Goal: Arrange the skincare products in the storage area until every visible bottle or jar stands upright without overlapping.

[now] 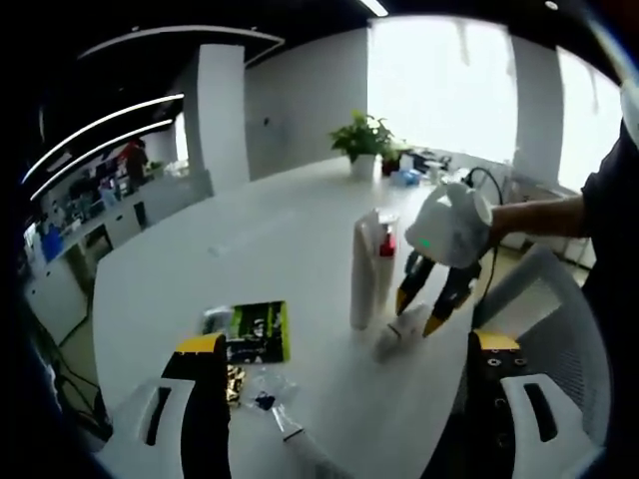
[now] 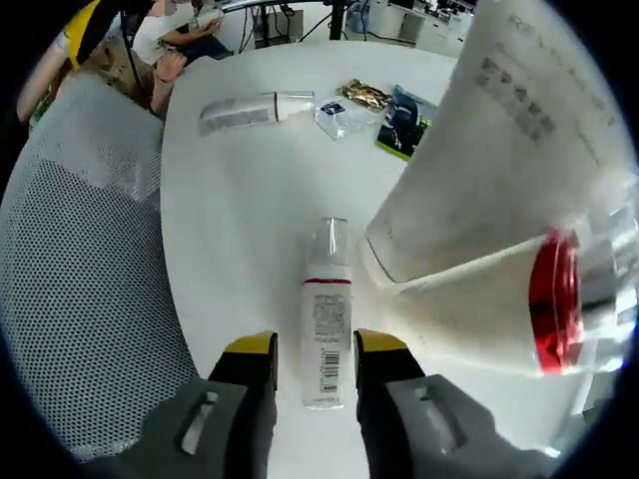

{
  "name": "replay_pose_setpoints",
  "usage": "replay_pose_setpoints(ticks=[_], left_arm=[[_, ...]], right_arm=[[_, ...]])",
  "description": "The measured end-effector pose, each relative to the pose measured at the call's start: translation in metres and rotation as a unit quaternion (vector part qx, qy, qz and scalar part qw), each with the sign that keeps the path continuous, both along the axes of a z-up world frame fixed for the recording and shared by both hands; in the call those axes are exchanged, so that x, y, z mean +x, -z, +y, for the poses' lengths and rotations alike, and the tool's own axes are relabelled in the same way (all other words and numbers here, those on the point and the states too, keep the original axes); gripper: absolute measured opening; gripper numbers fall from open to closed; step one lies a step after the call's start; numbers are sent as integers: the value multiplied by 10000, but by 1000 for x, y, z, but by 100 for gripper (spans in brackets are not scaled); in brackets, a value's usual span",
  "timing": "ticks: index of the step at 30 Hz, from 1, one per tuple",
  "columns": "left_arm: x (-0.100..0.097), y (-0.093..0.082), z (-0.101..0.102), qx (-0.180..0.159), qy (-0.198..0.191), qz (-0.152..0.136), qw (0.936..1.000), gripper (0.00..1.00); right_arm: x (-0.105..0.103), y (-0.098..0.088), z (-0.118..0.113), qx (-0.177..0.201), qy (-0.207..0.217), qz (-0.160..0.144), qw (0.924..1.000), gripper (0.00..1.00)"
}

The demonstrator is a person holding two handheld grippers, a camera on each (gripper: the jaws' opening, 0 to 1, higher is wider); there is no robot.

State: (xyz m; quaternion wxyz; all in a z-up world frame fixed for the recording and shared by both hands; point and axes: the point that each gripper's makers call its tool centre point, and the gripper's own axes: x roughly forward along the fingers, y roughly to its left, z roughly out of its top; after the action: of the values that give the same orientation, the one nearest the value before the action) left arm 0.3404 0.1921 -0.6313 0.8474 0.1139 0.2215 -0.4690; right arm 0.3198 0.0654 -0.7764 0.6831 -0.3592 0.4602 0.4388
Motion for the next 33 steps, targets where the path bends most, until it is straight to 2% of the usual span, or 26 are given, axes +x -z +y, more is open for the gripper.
replay_pose_setpoints(ticks=[1,3,5,8,11,13,20,23,30,33], left_arm=[[0,1,0,3,-2,10,10000,97],[0,1,1,0,-4,9,10000,97],[-1,1,0,-9,-4,23,10000,97],[-2,4,0,-11,1,58,10000,97],[-5,8,-1,-3,7,124,9999,97],[-6,10,-1,15,15,156,9999,97],[-8,14,-3,-5,-23,268,9996,97],[-9,16,-3,29,6,276,9996,97],[-14,20,-7,8,28,345,9994,97],[-17,25,-11,-20,17,424,9991,97]], right_arm=[[-3,1,1,8,17,137,9999,29],[-1,3,3,-7,13,139,9999,28],[-4,6,-2,-301,-129,200,9993,26],[-9,12,5,-216,-174,295,9992,27],[-7,9,4,-192,-127,212,9995,25],[-10,10,6,-167,-110,328,9993,24],[-13,10,7,-70,37,365,9993,21],[-16,9,9,-5,-79,261,9996,20],[-15,8,7,226,49,87,9997,18],[-13,7,6,433,138,63,9989,18]])
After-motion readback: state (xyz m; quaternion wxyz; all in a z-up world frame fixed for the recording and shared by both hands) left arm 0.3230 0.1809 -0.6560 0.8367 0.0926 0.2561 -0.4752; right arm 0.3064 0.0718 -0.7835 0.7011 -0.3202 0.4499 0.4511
